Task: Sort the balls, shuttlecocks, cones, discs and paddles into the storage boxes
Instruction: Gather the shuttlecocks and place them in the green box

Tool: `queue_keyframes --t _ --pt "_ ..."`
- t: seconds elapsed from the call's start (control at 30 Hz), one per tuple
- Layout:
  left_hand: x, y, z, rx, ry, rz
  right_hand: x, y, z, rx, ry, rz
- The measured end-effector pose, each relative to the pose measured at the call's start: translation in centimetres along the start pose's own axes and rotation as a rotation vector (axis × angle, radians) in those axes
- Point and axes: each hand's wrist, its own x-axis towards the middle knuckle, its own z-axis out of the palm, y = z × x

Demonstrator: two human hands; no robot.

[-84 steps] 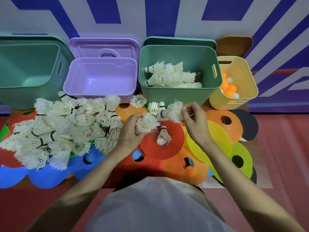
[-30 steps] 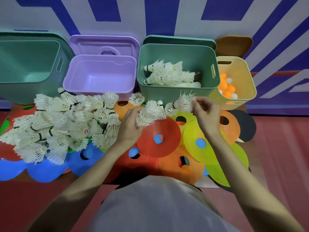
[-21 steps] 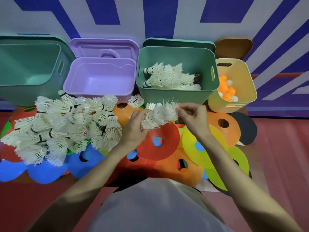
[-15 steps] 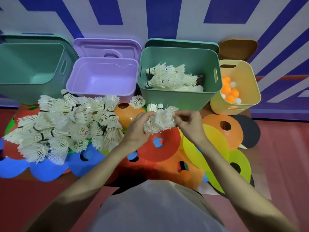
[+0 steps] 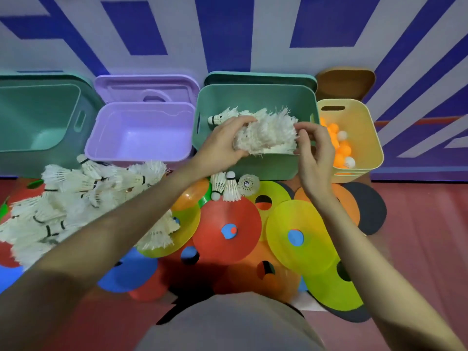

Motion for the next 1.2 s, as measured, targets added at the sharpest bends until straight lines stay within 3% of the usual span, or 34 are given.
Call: queue_keyframes --t 0.17,0.33,0.47,0.67,1.0,1.2 --pt "10.0 -0.5 0.5 0.044 -0.072 0.074 4.4 1.9 -0.6 -0.119 -0.049 0.007" --pt "18.3 -1.5 2.9 -0.028 -0.194 -0.008 9.7 5.3 -0.6 -0.383 -0.047 -0.020" --pt "21.8 -3.0 5.6 -0.012 -0.268 -0.028 12.6 7.1 0.2 -0.598 -0.021 -0.031" --pt "23.6 -6.3 8.4 -0.045 -0.317 -0.089 15.1 9.3 2.2 -0.692 -0.147 0.002" --pt "22.8 -8.9 8.4 0.343 -0.357 0.107 14.6 10.7 3.9 -0.724 -0.219 0.027" --pt "22.3 -9.3 8.0 0.658 -0.359 0.273 14.5 11.3 4.3 -0.920 -0.319 0.028"
